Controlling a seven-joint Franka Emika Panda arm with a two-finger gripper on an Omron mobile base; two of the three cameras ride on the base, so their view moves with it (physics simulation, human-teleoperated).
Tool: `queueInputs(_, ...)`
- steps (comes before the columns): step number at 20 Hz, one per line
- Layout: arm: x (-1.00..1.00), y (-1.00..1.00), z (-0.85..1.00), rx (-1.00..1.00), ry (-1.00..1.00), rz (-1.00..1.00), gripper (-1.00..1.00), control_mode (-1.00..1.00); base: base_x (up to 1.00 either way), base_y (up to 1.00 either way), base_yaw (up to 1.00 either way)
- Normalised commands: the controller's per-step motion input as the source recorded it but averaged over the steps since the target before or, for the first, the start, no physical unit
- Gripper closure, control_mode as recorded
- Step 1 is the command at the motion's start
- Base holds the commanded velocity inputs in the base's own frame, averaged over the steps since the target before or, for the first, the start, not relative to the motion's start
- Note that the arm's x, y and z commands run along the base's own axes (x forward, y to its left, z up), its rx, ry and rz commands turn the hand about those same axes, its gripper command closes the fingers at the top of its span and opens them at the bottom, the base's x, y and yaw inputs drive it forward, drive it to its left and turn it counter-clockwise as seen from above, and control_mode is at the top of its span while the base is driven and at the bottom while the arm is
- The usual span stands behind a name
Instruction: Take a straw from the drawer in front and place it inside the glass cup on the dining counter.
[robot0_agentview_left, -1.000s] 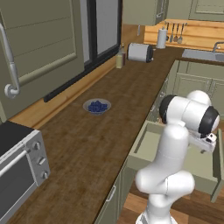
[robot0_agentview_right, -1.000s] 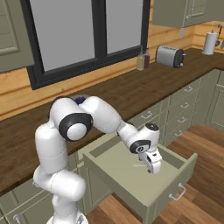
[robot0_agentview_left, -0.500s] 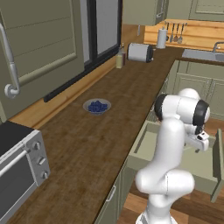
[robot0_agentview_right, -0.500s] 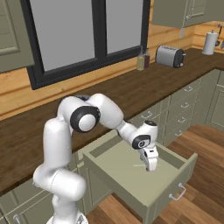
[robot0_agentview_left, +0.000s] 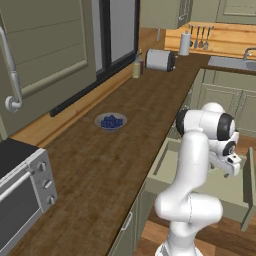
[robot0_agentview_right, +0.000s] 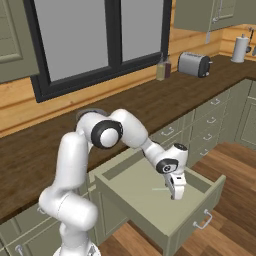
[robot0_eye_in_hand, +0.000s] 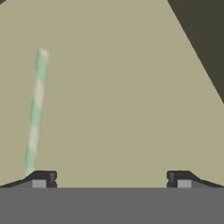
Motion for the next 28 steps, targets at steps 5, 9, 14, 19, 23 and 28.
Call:
queueInputs(5, 0.24, -0.02, -0.09, 0.04, 0.02, -0.08, -1.00, -1.00, 0.00, 0.00, 0.00)
queueInputs(9, 0.29, 0.03, -0.07, 0.03, 0.04, -0.09, -1.00, -1.00, 0.00, 0.00, 0.00)
queueInputs(14, 0.22, 0.06, -0.11, 0.00, 0.08, -0.11, -1.00, -1.00, 0.00, 0.00, 0.00)
queueInputs(19, 0.19, 0.01, -0.20, 0.00, 0.08, -0.08, -1.00, -1.00, 0.00, 0.00, 0.00)
queueInputs(23, 0.12, 0.00, -0.27, 0.00, 0.03, -0.06, -1.00, -1.00, 0.00, 0.00, 0.00)
queueInputs(28, 0.05, 0.00, -0.30, 0.00, 0.01, -0.04, -1.00, -1.00, 0.00, 0.00, 0.00)
